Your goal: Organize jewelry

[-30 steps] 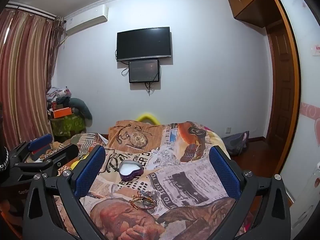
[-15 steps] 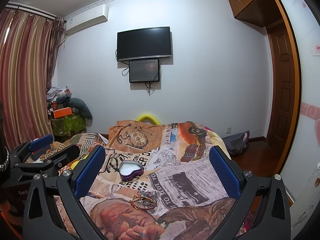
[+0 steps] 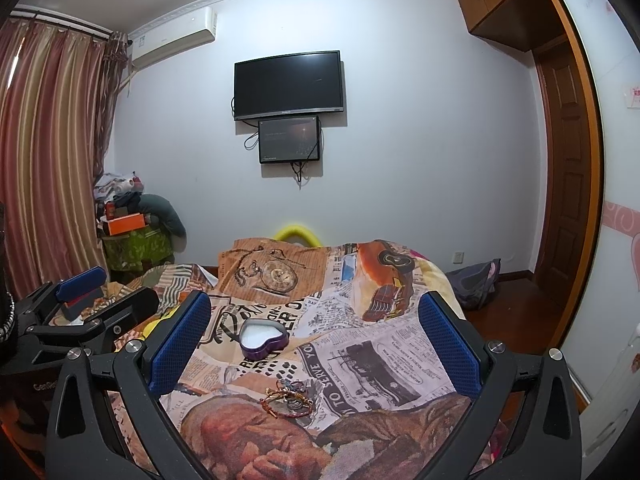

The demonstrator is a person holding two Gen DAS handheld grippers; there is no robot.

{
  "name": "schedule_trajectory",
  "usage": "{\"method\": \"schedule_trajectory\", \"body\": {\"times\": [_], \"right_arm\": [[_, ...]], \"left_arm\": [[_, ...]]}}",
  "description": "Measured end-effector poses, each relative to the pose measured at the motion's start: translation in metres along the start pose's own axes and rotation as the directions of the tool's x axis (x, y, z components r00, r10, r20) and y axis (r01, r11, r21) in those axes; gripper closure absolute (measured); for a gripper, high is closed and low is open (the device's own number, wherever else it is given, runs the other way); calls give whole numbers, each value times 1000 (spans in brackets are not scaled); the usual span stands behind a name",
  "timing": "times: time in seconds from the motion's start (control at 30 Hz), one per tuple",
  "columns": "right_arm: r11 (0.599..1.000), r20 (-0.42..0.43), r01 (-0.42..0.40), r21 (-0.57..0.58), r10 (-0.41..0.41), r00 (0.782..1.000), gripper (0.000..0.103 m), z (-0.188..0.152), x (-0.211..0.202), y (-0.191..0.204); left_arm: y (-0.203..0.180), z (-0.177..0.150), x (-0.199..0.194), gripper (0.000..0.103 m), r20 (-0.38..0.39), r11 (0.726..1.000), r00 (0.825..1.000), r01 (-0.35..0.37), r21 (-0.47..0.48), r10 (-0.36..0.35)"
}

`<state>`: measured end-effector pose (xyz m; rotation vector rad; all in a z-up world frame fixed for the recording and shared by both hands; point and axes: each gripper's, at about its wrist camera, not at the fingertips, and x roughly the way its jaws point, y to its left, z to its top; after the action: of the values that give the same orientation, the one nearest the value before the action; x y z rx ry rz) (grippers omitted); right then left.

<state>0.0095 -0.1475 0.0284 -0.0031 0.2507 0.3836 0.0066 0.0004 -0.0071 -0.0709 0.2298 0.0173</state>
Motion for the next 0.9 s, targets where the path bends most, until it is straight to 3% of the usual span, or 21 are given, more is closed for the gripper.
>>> {"method": "schedule_trajectory", "body": {"times": [0.9], "right_arm": [[1000, -22, -3, 4, 3, 1000, 0, -1, 8, -2]], "left_arm": [[1, -2, 0, 0, -4, 1000, 1000, -7, 1, 7]]}}
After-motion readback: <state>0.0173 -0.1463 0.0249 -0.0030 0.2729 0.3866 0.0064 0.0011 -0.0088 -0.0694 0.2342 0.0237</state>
